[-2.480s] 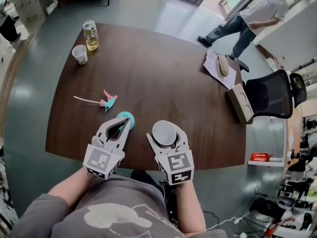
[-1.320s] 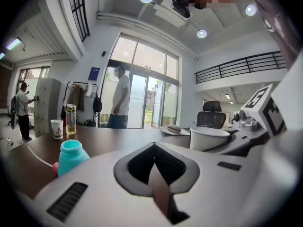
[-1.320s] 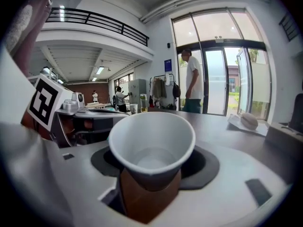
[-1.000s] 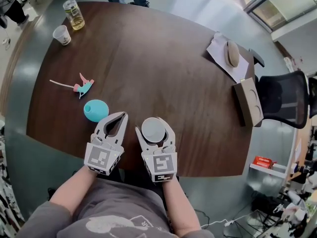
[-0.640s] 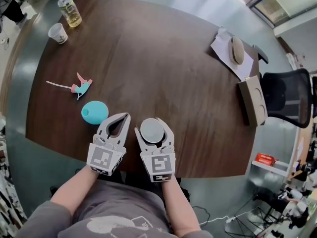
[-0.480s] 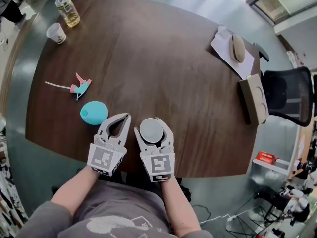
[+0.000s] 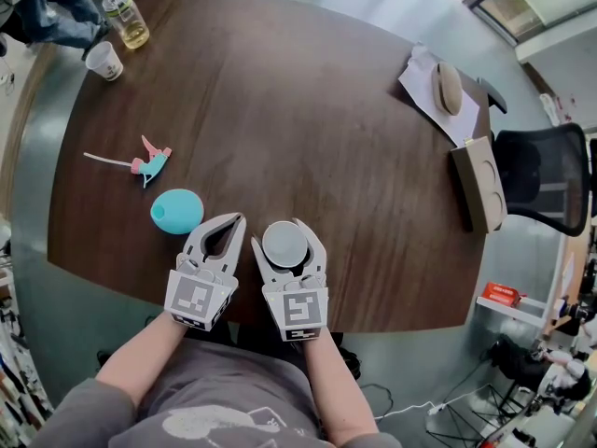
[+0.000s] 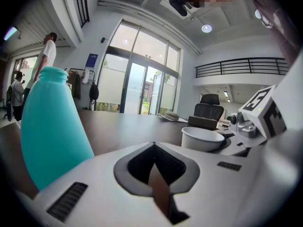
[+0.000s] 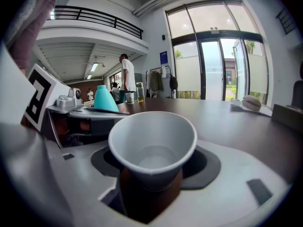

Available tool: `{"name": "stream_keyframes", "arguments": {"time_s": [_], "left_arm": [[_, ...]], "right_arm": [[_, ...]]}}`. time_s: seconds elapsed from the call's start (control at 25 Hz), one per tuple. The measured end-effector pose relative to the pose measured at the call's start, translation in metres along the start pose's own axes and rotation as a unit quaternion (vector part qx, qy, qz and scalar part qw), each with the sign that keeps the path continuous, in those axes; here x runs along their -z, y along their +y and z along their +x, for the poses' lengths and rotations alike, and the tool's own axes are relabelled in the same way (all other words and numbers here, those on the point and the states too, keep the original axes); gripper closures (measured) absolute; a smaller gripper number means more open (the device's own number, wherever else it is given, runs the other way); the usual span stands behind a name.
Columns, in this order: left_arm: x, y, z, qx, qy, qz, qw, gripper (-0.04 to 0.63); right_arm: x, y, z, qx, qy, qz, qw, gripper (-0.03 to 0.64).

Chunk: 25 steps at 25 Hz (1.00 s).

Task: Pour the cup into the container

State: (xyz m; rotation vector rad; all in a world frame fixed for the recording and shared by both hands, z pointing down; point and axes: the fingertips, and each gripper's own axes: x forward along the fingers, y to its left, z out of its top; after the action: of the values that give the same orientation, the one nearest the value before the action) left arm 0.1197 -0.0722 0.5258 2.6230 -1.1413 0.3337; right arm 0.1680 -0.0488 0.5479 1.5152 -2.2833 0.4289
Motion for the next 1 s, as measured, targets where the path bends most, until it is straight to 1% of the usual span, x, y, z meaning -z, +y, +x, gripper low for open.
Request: {"name": "stream_keyframes", "arguments": {"time_s": [0.28,0.44,0.48,0.56,0.64,0.76,1.0], "left_arm": [[0.0023,0.0018,-0.0028,0.001,-0.005,-0.004,1.0,0.588],[0.0014,0.0025,-0.0035,-0.001,-0.005,-0.005,1.0,0.588],[0.0016,0.0022,-0.0035,0.0,-0.006,-0.005,1.0,0.588],[0.0021,0.0016,-0.0039,0.001,-0.008,-0.009,0.9999,0.588],[0.0013,0.0016,-0.0045,-0.001,-0.009,-0.01,0.9999,0.588],[0.0004,0.0017,-0.0055,-0.005,-0.006,-0.009,0.9999,0.588],[-0.0038,0.0009,-0.0092,-0.006,-0.015,-0.006,0.9998,0.588]], "right_arm": [[0.0015,0.0016,0.0002,0.005,-0.003,0.003,1.0,0.327],[0.0013,0.0028,0.0007,0.0,-0.002,0.003,1.0,0.323],[0.0012,0.0034,0.0008,-0.002,-0.002,0.003,1.0,0.319],[0.0009,0.005,0.0012,-0.008,-0.003,0.004,1.0,0.281],[0.0006,0.0063,0.0014,-0.011,-0.005,0.008,1.0,0.26],[-0.0008,0.0059,0.0009,-0.01,-0.01,0.013,1.0,0.249],[-0.0001,0.0101,-0.0017,-0.019,-0.015,0.02,0.999,0.238]]}}
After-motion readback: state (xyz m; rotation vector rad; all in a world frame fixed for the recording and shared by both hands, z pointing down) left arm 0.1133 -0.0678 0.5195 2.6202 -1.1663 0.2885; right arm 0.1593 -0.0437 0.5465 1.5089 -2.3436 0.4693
